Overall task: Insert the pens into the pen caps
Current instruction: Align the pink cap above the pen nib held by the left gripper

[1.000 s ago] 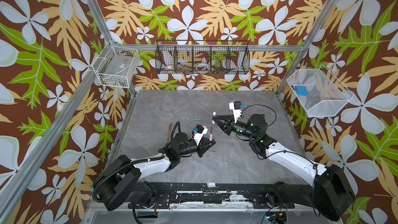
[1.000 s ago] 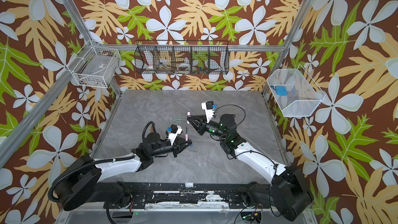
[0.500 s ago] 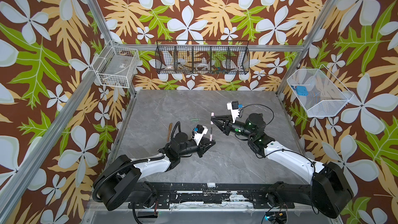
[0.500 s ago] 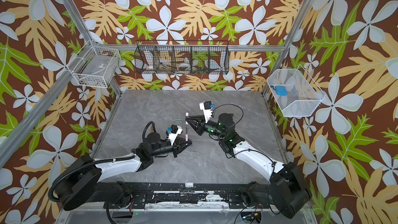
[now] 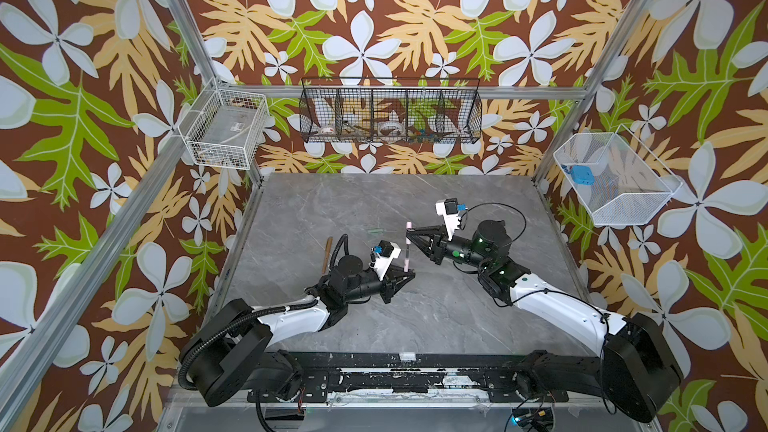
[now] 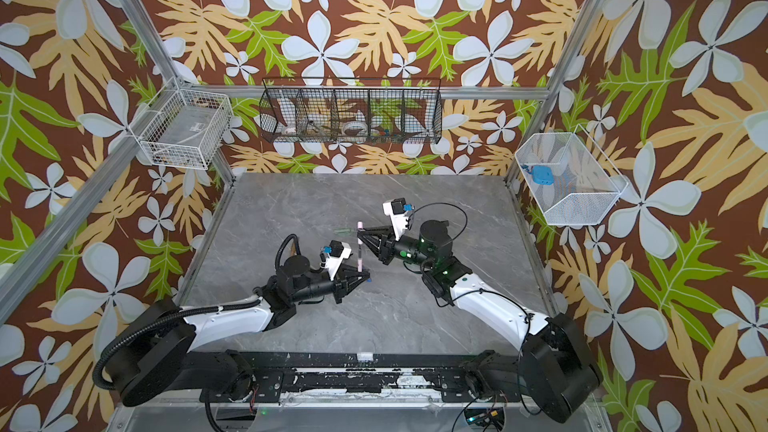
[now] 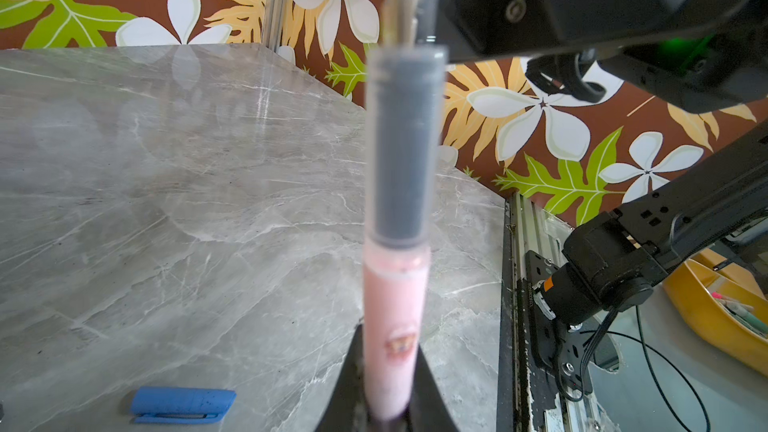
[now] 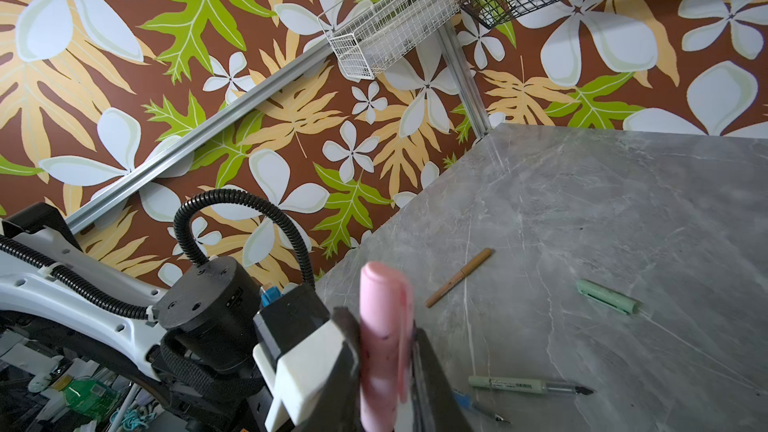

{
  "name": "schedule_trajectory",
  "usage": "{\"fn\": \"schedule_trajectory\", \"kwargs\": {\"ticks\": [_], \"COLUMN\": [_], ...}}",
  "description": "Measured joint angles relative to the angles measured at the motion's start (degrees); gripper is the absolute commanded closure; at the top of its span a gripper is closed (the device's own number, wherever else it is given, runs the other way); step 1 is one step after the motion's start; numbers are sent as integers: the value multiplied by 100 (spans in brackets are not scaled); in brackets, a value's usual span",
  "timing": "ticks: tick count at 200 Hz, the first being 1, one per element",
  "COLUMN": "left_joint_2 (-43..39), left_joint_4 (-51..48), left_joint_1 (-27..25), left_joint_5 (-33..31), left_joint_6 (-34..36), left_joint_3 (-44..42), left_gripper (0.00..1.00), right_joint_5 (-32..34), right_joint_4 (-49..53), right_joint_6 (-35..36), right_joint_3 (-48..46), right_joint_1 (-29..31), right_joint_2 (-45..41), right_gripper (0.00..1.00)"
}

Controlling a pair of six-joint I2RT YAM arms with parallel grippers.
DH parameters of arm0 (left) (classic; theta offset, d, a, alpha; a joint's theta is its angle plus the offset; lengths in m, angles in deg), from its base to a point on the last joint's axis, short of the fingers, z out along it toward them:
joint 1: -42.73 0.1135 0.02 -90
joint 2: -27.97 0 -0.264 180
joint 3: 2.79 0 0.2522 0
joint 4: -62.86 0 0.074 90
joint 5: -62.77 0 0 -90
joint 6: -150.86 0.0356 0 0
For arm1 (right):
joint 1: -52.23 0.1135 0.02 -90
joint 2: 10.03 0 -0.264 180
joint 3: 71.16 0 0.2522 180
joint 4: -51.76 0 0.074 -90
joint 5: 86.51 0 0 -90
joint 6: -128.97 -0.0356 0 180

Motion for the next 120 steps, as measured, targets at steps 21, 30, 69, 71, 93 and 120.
{"fn": "schedule_trajectory", "kwargs": {"ticks": [21, 30, 69, 71, 93, 120], "left_joint_2": [15, 15, 15, 15, 15, 15], "left_joint_4": [-15, -20, -39, -42, -59, -90], "left_joint_1": [0, 0, 0, 0, 0, 0], "left_joint_5": [0, 0, -2, -2, -7, -22], "left_joint_6": [0, 0, 63, 68, 90, 103], "left_joint_3": [0, 0, 0, 0, 2, 4], "left_gripper": [100, 100, 100, 100, 100, 100], "right_joint_5": [-2, -9, -11, -11, -11, 0], "right_joint_4": [4, 7, 7, 7, 4, 4], "right_joint_6": [2, 2, 2, 2, 2, 2], "right_joint_3": [-22, -33, -44, -44, -44, 2], "right_joint_1": [7, 9, 26, 26, 35, 35], "right_joint_2": [-20, -20, -17, -17, -13, -4], "right_gripper": [79, 79, 79, 79, 80, 80]}}
